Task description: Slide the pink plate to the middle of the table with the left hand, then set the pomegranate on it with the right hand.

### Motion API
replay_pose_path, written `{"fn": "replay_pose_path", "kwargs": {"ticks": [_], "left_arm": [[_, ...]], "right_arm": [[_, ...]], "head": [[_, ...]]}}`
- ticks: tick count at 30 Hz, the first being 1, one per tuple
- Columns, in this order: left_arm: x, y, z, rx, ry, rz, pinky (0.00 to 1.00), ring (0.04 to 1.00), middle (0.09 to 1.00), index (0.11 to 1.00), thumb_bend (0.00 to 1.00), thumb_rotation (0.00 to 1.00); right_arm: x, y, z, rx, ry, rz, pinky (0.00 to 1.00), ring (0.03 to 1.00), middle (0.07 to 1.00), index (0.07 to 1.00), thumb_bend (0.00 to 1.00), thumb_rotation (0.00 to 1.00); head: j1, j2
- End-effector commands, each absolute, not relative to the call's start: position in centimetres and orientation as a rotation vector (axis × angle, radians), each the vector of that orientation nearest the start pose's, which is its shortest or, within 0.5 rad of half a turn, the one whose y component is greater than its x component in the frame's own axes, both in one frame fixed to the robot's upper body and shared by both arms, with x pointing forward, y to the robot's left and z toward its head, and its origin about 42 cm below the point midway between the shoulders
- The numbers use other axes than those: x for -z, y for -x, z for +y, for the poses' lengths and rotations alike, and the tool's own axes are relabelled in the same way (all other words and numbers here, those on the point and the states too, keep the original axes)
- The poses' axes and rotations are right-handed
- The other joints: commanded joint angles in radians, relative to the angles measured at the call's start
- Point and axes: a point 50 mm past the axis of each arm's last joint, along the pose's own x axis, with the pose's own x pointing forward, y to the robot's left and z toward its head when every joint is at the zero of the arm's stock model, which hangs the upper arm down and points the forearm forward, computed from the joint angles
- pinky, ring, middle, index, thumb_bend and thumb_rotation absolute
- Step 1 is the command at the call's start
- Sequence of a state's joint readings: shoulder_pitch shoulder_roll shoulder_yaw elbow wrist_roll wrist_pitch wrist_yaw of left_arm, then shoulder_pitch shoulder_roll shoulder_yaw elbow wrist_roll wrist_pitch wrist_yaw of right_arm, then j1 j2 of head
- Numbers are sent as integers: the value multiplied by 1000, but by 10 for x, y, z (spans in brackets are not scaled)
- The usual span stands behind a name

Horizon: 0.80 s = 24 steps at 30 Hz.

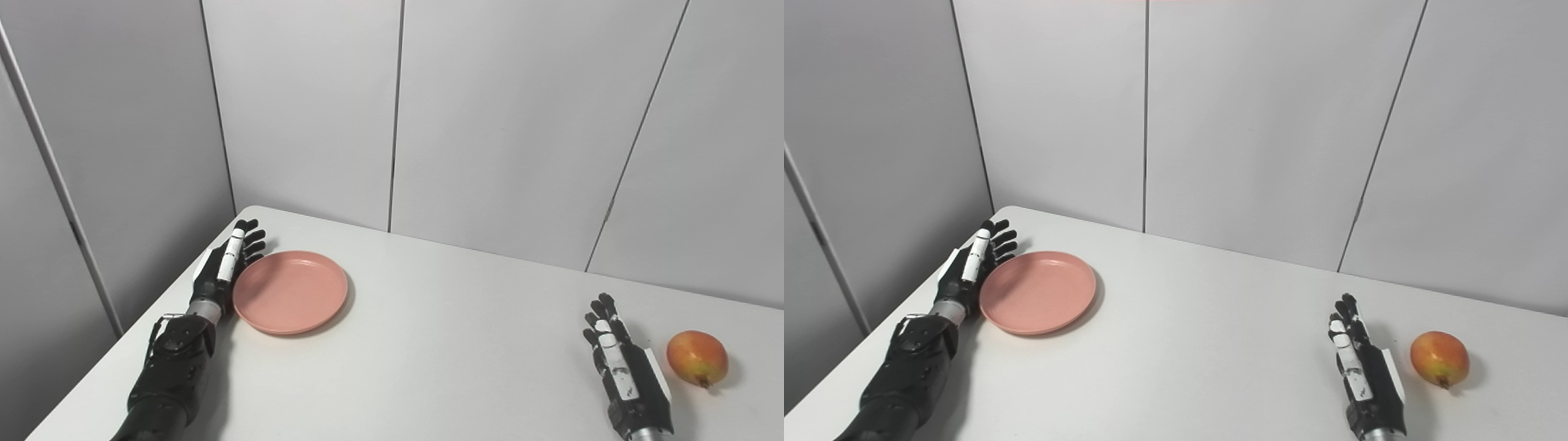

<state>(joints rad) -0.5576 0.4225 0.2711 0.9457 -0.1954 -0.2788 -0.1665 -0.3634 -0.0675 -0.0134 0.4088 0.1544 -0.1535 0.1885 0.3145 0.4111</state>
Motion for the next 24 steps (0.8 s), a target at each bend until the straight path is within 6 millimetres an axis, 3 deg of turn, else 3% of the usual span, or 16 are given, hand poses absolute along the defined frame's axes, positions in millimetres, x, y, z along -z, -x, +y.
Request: {"fn": "replay_pose_path", "kwargs": {"ticks": [1, 7, 16, 24], "left_arm": [[-147, -447, 424, -188, -44, -50, 847, 872, 871, 859, 639, 1000], [-144, -450, 408, -110, -59, -43, 891, 889, 887, 875, 623, 1000], [-136, -455, 372, -43, 26, -25, 871, 888, 885, 873, 607, 1000], [-134, -454, 352, -20, 37, -2, 868, 885, 885, 872, 589, 1000]], "right_arm": [[-111, -395, -209, -222, -65, -109, 1000, 1000, 1000, 1000, 566, 796], [-111, -395, -209, -224, -69, -108, 1000, 1000, 1000, 1000, 558, 795], [-114, -393, -207, -219, -64, -106, 1000, 999, 1000, 1000, 542, 790], [-115, -393, -206, -213, -61, -111, 1000, 992, 1000, 1000, 537, 789]], "head": [[0, 2], [-5, 6], [-13, 12], [-15, 13]]}}
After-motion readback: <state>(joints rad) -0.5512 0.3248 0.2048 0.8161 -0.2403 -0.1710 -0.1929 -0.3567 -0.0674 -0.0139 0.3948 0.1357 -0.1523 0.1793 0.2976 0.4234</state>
